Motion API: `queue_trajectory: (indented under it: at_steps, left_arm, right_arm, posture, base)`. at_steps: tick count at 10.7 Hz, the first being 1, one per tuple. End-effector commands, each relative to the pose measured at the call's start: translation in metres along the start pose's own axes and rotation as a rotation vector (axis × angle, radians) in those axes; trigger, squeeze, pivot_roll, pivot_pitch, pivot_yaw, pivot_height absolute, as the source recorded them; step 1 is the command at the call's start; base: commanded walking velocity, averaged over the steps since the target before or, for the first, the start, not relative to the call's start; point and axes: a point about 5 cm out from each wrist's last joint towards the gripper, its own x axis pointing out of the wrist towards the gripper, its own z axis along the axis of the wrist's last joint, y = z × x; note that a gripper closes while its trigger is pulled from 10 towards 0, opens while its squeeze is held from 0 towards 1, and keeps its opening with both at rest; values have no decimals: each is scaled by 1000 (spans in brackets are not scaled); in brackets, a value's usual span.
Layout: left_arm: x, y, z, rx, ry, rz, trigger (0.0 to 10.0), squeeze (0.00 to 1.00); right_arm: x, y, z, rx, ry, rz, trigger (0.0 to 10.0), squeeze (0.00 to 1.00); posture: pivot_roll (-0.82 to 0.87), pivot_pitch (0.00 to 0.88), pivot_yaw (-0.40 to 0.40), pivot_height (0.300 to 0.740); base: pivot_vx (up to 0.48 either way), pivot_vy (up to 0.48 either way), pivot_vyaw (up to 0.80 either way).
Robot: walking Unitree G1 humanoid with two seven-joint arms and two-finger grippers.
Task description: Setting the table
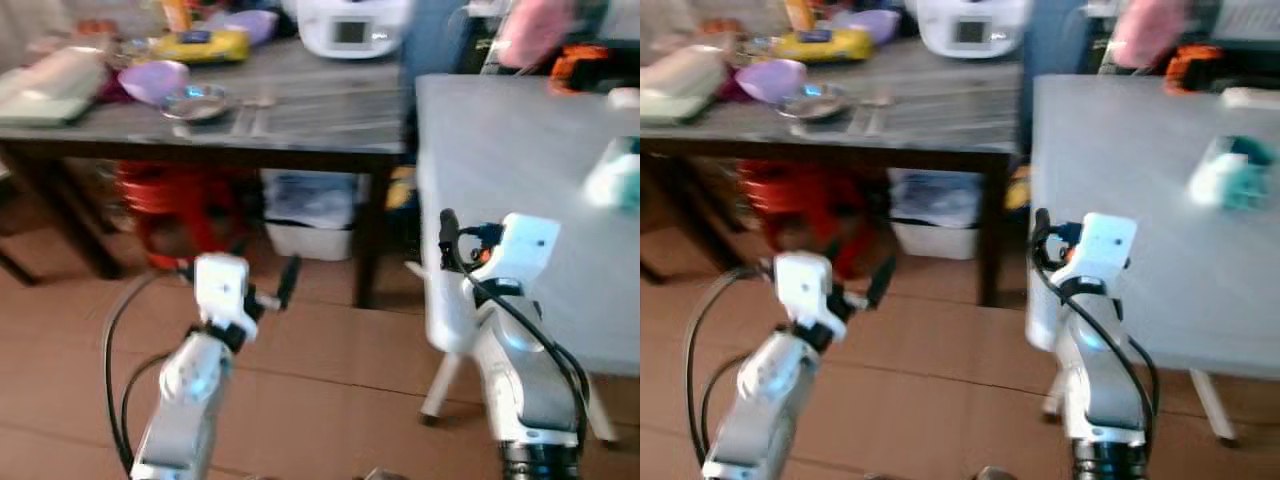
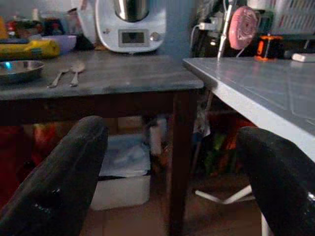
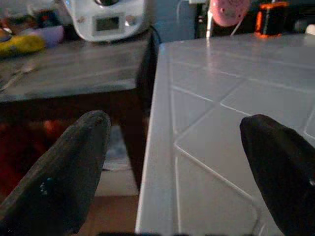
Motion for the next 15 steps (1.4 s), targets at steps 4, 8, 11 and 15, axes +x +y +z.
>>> queue_trajectory:
  at_steps: [4, 8, 11, 15]
  left_arm:
    - [-3, 1, 1, -6, 4, 11, 10000, 0]
    - [-2, -2, 0, -13, 11, 3, 10000, 0]
    - [-2, -3, 0, -22, 13, 3, 10000, 0]
    - [-2, -3, -3, -35, 14, 13, 10000, 0]
  right_arm:
    - [-2, 3, 4, -9, -23, 15, 10000, 522]
    - [-4, 4, 3, -10, -22, 10, 10000, 522]
    - [-4, 4, 2, -13, -23, 11, 10000, 522]
    - [-3, 3, 0, -27, -5, 13, 10000, 522]
  posture:
    - [-97, 137, 70, 740]
    - [-97, 146, 79, 740]
    - [-100, 145, 76, 740]
    - [-108, 145, 52, 740]
  base:
    - [0, -300, 0]
    - [0, -313, 0]
    - [0, -430, 0]
    - [0, -360, 0]
